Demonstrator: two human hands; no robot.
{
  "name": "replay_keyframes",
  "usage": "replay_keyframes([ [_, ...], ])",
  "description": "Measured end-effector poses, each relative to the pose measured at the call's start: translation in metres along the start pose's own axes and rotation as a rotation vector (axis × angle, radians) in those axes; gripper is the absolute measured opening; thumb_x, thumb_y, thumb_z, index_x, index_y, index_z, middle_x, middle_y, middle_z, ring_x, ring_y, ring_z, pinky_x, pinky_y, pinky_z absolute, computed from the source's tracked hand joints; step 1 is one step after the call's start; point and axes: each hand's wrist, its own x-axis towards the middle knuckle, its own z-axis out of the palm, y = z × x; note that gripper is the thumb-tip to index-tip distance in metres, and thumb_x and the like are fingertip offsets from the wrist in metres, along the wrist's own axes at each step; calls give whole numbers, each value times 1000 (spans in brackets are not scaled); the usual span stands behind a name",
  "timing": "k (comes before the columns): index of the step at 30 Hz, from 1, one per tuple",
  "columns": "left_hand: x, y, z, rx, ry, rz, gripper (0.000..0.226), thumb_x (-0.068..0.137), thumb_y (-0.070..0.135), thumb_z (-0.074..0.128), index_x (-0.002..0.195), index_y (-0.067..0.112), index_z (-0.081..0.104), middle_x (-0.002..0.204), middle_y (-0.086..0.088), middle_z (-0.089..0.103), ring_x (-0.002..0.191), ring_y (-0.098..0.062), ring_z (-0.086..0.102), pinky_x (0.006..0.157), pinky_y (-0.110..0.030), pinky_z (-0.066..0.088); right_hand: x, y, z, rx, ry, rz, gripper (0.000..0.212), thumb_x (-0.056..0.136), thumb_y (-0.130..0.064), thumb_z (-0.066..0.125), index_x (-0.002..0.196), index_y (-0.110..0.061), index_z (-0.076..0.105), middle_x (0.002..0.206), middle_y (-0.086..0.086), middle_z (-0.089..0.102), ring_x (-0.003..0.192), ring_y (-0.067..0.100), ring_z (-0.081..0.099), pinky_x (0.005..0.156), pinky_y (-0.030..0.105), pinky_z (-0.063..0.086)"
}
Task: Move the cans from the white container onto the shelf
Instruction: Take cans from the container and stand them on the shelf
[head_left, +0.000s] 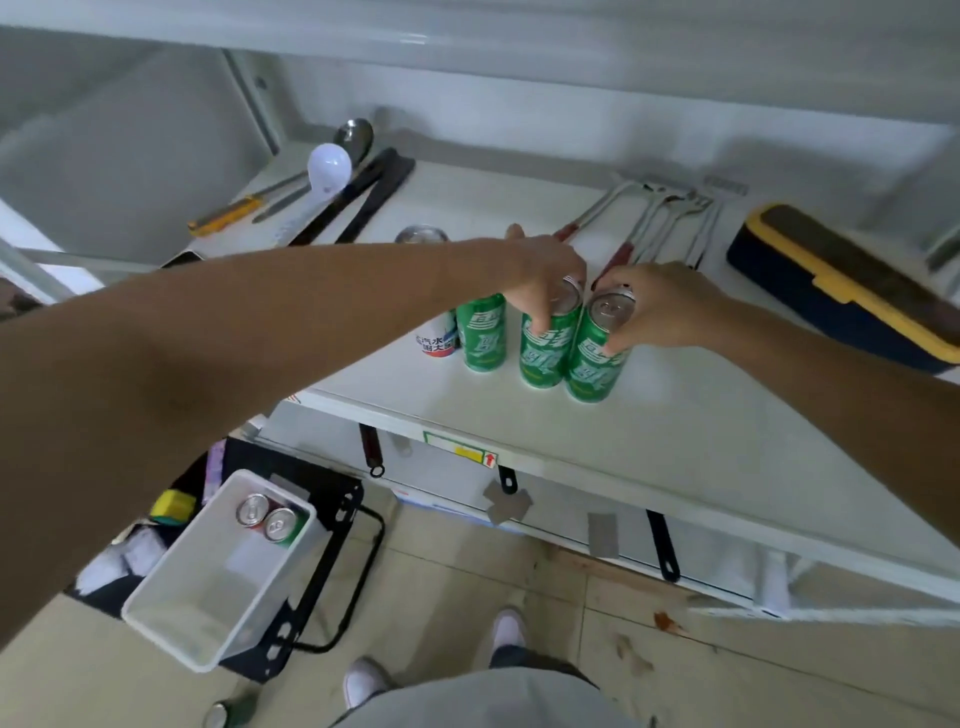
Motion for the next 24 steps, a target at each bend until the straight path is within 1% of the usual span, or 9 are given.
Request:
replay_keyframes([
  [3,-12,-5,-6,-46,-12,-9,79,68,33,73,138,28,36,142,-1,46,128,-26,43,104,-42,28,-1,-14,-7,-143,-20,-16,77,63,-34,77,132,-20,45,129,12,57,117,33,53,98,43,43],
  [6,-50,-24,-25,-196,104,4,81,70,36,73,141,21,35,144,-4,43,130,-24,41,106,-34,32,-5,-55,-27,-231,204,-128,75,63,-39,75,128,-11,48,124,18,56,115,37,53,95,45,42],
  [8,-89,-48,-33,-294,168,-20,76,72,32,73,138,19,39,141,-4,45,128,-21,43,99,-23,33,-8,-99,-37,-148,310,-250,68,64,-38,74,121,-10,50,115,16,60,108,36,56,88,43,43],
  [10,-133,-79,-29,-350,209,-72,69,72,27,73,134,16,43,135,-5,51,122,-18,47,86,-14,31,-8,-148,-35,-55,338,-379,57,65,-35,73,112,-11,53,101,9,61,97,33,58,77,37,41],
  [12,-178,-112,-11,-384,221,-145,62,74,23,72,130,15,48,131,-7,55,118,-16,50,77,-9,29,-4,-200,-18,33,283,-482,47,67,-31,71,106,-11,53,92,4,58,87,29,56,70,32,39],
  [14,-224,-144,21,-424,197,-257,57,76,21,71,129,17,50,129,-6,57,115,-19,52,77,-11,31,2,-251,12,87,174,-583,44,69,-27,69,106,-11,52,94,2,58,91,27,58,76,35,44],
  [17,-288,-187,89,-531,137,-460,52,77,20,70,127,20,54,126,-4,59,104,-17,55,81,-15,34,17,-317,76,149,-27,-688,50,72,-23,69,118,-12,50,107,6,64,101,29,60,84,35,45],
  [20,-334,-220,175,-679,114,-682,49,78,17,69,125,20,56,123,-2,63,100,-13,55,80,-15,34,34,-367,159,171,-238,-657,55,74,-23,70,124,-16,50,118,12,64,105,30,60,88,33,44],
  [24,-351,-249,303,-867,9,-831,52,79,11,68,128,12,52,127,-10,61,110,-25,58,82,-20,39,57,-387,283,97,-444,-471,51,76,-26,67,122,-12,50,116,15,64,106,33,59,85,34,44],
])
